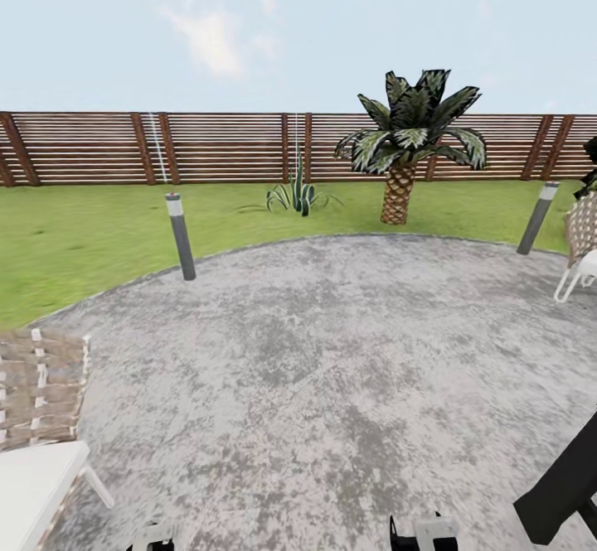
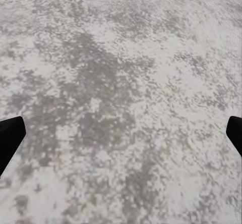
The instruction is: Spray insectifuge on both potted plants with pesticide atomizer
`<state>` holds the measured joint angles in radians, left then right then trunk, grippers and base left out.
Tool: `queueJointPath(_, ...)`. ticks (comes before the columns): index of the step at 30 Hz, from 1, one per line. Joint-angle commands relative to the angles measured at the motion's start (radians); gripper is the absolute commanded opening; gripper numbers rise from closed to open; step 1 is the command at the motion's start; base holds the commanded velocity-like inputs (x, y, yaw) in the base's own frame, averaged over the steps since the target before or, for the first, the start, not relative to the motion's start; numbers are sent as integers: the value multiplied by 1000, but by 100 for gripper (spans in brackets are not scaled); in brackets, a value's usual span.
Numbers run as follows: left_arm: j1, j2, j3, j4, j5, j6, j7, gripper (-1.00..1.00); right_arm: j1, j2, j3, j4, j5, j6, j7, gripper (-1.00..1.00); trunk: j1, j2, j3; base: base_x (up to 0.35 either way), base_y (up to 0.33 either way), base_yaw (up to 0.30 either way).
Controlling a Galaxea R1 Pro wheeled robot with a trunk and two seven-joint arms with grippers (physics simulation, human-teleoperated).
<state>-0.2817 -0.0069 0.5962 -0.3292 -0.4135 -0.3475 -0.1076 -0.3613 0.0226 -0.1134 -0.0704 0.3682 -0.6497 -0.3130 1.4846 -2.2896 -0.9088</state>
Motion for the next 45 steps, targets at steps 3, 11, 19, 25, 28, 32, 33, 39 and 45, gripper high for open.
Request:
queueJointPath(3,-1,-1,9,-1,-4,-2,-7,-100,-1,0,-8,1,11,-2,-5,100,0,0,-1,341,0,0)
queueJointPath(11,-1,-1,8,-1,-4,-2,-7,-100,-1,0,-8,1,11,-2,-5,100,0,0,-1,341,0,0)
queueJointPath(19,-1,-1,9,-1,-4,-2,-7,-100,-1,0,-8,0,11,-2,-5,100,0,0,-1,341,0,0)
queueJointPath(25,-1,-1,9,-1,-4,-2,-7,-100,-1,0,-8,0,11,-2,-5,100,0,0,-1,341,0,0)
queueJointPath(28,-1,-1,9,-1,-4,-2,-7,-100,-1,0,-8,1,11,-2,-5,100,0,0,-1,341,0,0)
queueJointPath(32,-1,-1,8,-1,-4,-2,-7,-100,0,0,-8,1,11,-2,-6,100,0,0,-1,341,0,0)
queueJointPath(33,-1,-1,9,-1,-4,-2,-7,-100,0,0,-8,1,11,-2,-6,100,0,0,-1,341,0,12)
queueJointPath(39,-1,-1,9,-1,-3,-2,-7,-100,-1,0,-8,1,11,-2,-5,100,0,0,-1,341,0,80)
queueJointPath(45,-1,-1,9,0,-3,-2,-7,-100,-1,0,-8,1,11,-2,-5,100,0,0,-1,341,0,171)
